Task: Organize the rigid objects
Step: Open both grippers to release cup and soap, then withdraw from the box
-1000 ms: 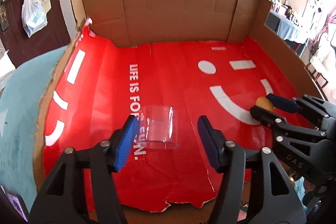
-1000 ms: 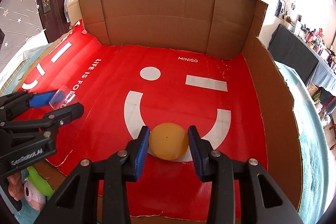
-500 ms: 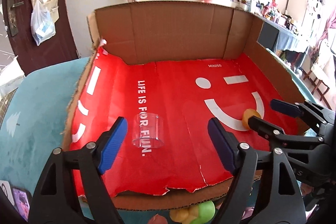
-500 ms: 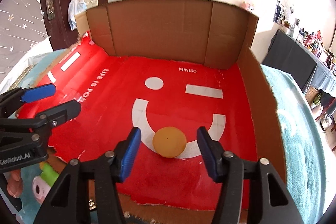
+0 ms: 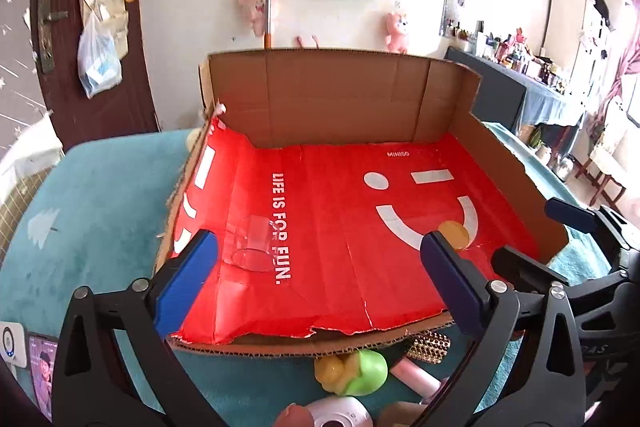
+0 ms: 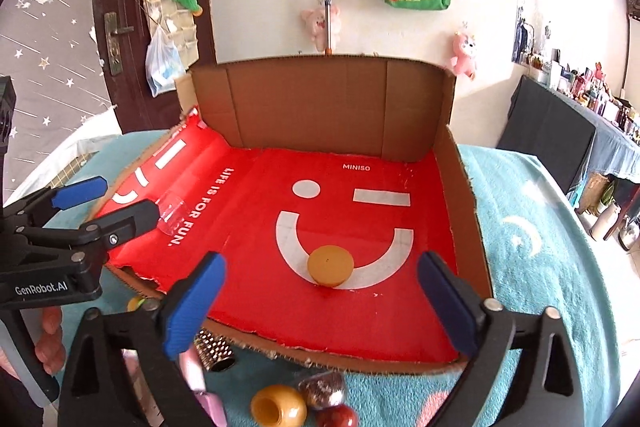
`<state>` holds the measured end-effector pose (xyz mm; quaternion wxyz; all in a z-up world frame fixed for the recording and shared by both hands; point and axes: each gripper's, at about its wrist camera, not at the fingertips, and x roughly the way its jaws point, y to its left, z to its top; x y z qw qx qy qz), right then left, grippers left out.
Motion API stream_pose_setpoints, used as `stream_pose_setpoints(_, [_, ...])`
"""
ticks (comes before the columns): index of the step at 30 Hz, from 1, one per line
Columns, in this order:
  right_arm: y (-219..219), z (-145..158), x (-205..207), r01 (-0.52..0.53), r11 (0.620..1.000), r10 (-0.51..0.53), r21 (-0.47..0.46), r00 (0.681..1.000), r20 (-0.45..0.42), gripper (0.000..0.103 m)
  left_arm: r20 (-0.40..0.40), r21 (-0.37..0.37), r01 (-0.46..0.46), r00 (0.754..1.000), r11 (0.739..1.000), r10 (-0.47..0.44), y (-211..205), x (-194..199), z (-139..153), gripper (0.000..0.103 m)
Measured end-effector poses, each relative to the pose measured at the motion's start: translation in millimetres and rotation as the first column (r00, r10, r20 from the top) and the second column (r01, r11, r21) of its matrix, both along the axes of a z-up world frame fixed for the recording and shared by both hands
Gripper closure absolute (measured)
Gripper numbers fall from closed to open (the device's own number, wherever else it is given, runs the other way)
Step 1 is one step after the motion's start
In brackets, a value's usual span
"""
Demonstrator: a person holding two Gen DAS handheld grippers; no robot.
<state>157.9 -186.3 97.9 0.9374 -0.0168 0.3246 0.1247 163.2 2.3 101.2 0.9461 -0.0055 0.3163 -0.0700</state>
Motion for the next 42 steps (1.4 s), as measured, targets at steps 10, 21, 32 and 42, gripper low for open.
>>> stream_pose_setpoints(10, [-5.7,13.0,-41.5,0.002,1.0,-0.004,0.028,0.996,0.085,0.0,0.033,-0.028,0.018,0.999,0.999,-0.017,-1.7,-32.4,3.2,0.0])
stream_pose_setpoints(21, [-9.5,11.2,-85.8,0.038,0.999,-0.044,0.037,0.988,0.151,0.0,0.03,-0.032,-0.025,0.999,0.999,0.026,1.3,-71.0,-11.0,0.0])
stream_pose_setpoints(32, [-11.3,-8.3,-115.3,0.088,0.996,-0.088,0.008,0.986,0.141,0.0,-0.006,-0.059,-0.015,1.0,0.998,0.015,3.3,-96.1,-25.1,0.0])
stream_pose_setpoints(42, [-13.6,-32.6,-133.3,0.107,0.994,-0.108,0.018,0.99,0.093,0.0,-0.064,-0.045,-0.012,0.998,0.999,0.009,0.1,-115.5,-46.0,0.0])
